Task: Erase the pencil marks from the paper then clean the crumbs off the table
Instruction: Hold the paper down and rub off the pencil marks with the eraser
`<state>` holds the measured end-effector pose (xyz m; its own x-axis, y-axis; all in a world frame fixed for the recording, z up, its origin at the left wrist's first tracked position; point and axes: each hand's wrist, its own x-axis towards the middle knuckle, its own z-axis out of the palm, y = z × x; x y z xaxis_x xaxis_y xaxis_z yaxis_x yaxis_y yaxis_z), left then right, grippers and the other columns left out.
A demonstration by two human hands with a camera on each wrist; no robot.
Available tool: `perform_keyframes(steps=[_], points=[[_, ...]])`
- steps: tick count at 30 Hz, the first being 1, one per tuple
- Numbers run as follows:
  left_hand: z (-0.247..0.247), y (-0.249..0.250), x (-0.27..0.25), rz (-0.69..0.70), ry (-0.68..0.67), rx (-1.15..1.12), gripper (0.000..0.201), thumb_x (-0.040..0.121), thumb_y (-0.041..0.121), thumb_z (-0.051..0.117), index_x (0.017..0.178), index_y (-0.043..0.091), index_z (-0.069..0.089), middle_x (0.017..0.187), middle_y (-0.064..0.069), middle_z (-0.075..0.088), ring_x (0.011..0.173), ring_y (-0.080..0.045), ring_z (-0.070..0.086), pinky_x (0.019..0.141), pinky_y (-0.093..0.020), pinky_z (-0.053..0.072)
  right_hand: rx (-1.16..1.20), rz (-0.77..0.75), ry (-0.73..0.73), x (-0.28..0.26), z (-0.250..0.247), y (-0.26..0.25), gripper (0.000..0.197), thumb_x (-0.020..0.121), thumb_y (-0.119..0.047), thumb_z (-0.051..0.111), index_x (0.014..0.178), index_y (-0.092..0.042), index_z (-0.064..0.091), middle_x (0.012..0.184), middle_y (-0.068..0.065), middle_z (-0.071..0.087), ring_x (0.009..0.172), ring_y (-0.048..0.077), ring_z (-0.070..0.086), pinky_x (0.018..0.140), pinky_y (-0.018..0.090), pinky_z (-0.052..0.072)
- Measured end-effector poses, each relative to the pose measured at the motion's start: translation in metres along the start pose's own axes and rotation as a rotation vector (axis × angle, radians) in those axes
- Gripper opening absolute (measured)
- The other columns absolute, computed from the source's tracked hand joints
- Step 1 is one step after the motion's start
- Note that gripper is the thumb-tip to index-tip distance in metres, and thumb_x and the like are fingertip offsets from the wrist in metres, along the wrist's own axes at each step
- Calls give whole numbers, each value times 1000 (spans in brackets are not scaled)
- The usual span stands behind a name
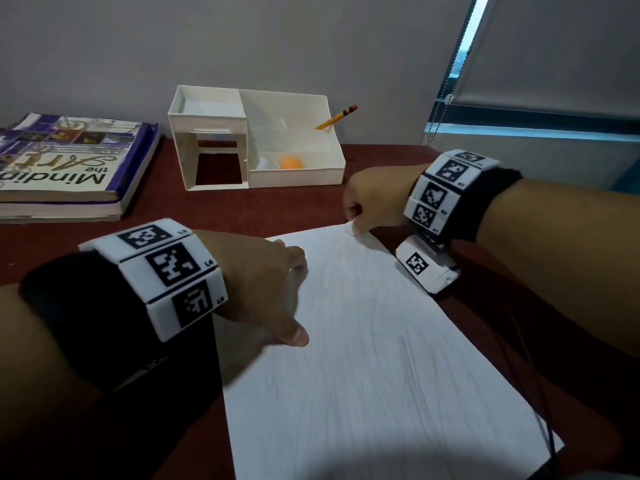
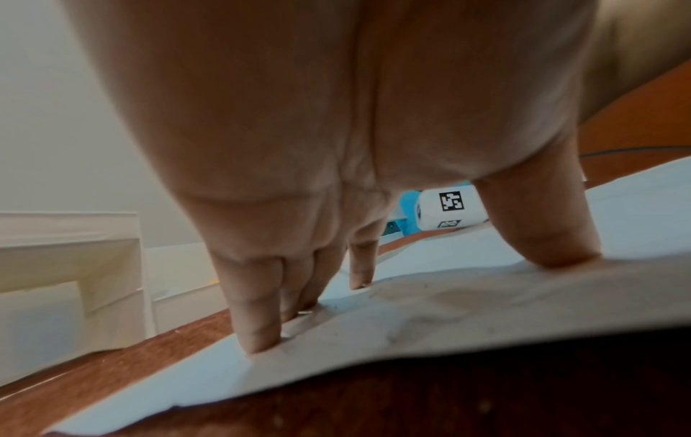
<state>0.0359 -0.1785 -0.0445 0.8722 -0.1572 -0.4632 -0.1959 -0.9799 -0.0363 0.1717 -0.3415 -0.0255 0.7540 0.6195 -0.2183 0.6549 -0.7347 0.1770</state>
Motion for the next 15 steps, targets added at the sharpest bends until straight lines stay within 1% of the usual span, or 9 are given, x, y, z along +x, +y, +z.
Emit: perform_keyframes(steps=[2,3,5,7,10,11,12,13,15], points=[[-2,1,3,-4,16,18,94,67,80,61,143,33,30,133,9,51,112,-18,57,96,-40,48,-14,25,22,-6,3,6,13,92,-29,66,83,-19,66,78,-10,57,77,15,56,57,23,38],[-4,3,4,-12,43,29,90,69,81,58,140,32,33,130,8,54,110,-19,57,95,-40,49,27,6,31,-10,6,5,12,92,-29,65,87,-18,68,79,-9,59,76,14,56,57,22,40],[-7,11,7,-30,100,54,81,74,79,53,137,30,39,124,3,57,106,-20,58,92,-40,50,172,-45,17,-19,9,-2,13,91,-35,66,88,-23,72,79,-11,65,72,5,59,57,19,44],[-9,19,10,-31,122,100,78,79,77,51,138,28,38,125,-1,55,107,-21,56,90,-39,50,244,-64,-11,-22,9,-5,14,90,-39,68,89,-26,72,80,-12,68,73,2,61,60,18,47],[-10,22,14,-4,129,126,73,80,76,50,134,27,44,127,-2,50,110,-22,53,92,-41,48,144,17,88,-16,12,-3,12,92,-31,65,90,-21,71,90,-5,68,80,13,61,68,28,52],[-8,20,15,21,141,119,71,79,76,52,131,28,46,127,-1,50,110,-21,54,94,-42,48,120,37,111,-14,13,-4,12,92,-29,64,87,-20,70,91,-2,68,80,15,62,71,33,55],[-7,19,15,48,154,102,70,79,74,54,132,28,46,128,1,51,111,-21,54,95,-42,48,120,24,116,-13,15,-7,13,90,-28,64,85,-19,71,88,-2,68,78,15,62,71,35,57],[-6,19,15,69,163,73,69,80,71,57,134,30,45,128,3,54,111,-20,55,95,-41,48,134,-18,104,-14,16,-12,14,89,-29,64,83,-19,71,84,-3,67,75,14,62,69,34,56],[-6,19,15,95,164,22,66,82,65,61,136,32,43,126,5,59,109,-18,57,94,-37,48,175,-103,15,-17,13,-17,14,89,-32,67,84,-20,72,79,-7,67,70,9,60,62,25,51]])
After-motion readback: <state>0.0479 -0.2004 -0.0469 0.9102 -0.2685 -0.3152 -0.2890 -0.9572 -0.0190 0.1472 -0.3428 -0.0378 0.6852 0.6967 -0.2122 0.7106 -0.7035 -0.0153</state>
